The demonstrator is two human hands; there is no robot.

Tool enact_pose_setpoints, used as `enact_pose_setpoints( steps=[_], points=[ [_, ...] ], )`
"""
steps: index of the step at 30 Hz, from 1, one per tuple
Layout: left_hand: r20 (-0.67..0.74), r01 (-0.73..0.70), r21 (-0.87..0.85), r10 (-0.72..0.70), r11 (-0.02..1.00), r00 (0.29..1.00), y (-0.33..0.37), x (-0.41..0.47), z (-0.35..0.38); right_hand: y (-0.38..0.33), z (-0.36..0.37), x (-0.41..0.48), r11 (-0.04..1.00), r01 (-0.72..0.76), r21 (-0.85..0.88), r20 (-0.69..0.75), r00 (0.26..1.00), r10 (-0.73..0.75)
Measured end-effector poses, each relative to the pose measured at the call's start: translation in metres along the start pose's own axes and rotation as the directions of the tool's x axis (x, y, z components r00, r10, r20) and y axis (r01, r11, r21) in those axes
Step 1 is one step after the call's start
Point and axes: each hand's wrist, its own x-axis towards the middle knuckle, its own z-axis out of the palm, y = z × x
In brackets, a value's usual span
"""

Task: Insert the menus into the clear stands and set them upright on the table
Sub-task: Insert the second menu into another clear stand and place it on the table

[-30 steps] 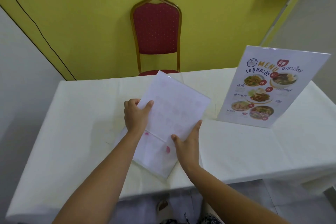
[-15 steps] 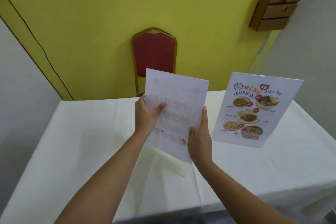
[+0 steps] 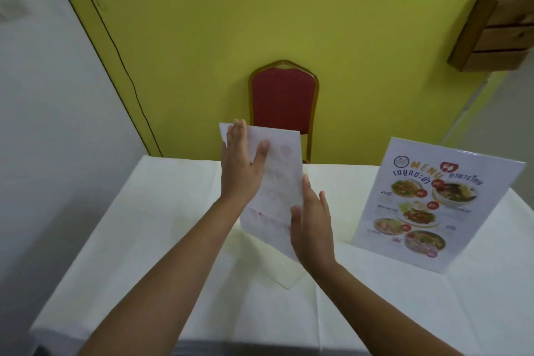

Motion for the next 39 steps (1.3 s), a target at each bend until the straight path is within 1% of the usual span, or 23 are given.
enact_pose_setpoints(
  steps=[4,7,9,12,14,21,23,25,29,31,36,39],
  points=[
    [0.100,-0.019,0.016,0.017,1.000,0.995,0.012,-0.014,-0.019,-0.007,0.006,0.000,0.987,0.160,-0.018,0.047,0.986,-0.159],
    [0.129,-0.007,0.060,0.000,0.998,0.992,0.014,-0.029,-0.036,-0.016,0.011,-0.003,0.971,0.233,0.061,0.124,0.963,-0.239],
    [0.126,0.019,0.053,-0.026,0.998,0.992,0.015,-0.037,-0.046,-0.019,0.017,-0.007,0.948,0.308,0.080,0.136,0.939,-0.317],
    [0.096,0.054,0.069,-0.060,0.996,0.994,0.019,-0.051,-0.062,-0.027,0.027,-0.017,0.916,0.388,0.098,0.165,0.902,-0.399],
    [0.060,0.098,0.112,-0.105,0.989,0.993,0.020,-0.058,-0.072,-0.035,0.032,-0.026,0.898,0.421,0.123,0.207,0.874,-0.439],
    [-0.050,0.204,0.162,-0.199,0.965,0.979,0.011,-0.083,-0.104,-0.045,0.038,-0.051,0.808,0.543,0.227,0.342,0.732,-0.589],
    [-0.075,0.249,0.175,-0.239,0.953,0.968,0.007,-0.087,-0.113,-0.046,0.037,-0.055,0.793,0.565,0.229,0.381,0.698,-0.607],
    [-0.100,0.261,0.218,-0.245,0.940,0.964,0.003,-0.091,-0.121,-0.046,0.038,-0.058,0.793,0.565,0.227,0.434,0.670,-0.602],
    [-0.141,0.264,0.298,-0.231,0.917,0.963,-0.001,-0.093,-0.129,-0.049,0.042,-0.057,0.786,0.548,0.286,0.534,0.590,-0.606],
    [-0.154,0.272,0.331,-0.233,0.904,0.960,-0.003,-0.091,-0.131,-0.051,0.046,-0.052,0.804,0.505,0.315,0.545,0.597,-0.589],
    [-0.158,0.295,0.348,-0.255,0.890,0.954,-0.002,-0.078,-0.131,-0.057,0.054,-0.022,0.863,0.376,0.338,0.552,0.663,-0.505],
    [-0.155,0.281,0.336,-0.242,0.899,0.958,-0.004,-0.072,-0.131,-0.065,0.063,-0.002,0.861,0.259,0.437,0.548,0.683,-0.484]
  ],
)
